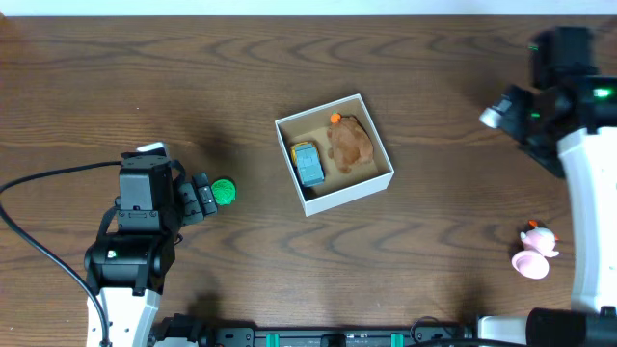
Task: Pack container
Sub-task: 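Move the right gripper to the pink-and-white figure and grasp it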
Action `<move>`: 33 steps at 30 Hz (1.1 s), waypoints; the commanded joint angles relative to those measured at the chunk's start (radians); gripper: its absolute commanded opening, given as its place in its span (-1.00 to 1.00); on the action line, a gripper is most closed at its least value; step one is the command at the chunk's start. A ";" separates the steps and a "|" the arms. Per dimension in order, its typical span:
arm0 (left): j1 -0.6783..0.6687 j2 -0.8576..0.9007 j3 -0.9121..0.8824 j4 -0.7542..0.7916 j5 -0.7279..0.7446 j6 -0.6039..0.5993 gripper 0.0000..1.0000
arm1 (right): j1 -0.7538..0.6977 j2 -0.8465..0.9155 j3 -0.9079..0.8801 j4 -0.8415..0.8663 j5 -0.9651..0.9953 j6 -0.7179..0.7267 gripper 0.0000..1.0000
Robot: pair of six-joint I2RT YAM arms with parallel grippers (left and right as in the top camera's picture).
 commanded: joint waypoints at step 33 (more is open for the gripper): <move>0.005 0.032 0.020 -0.003 0.003 -0.010 0.96 | -0.426 0.017 -0.839 0.441 -0.062 -0.047 0.10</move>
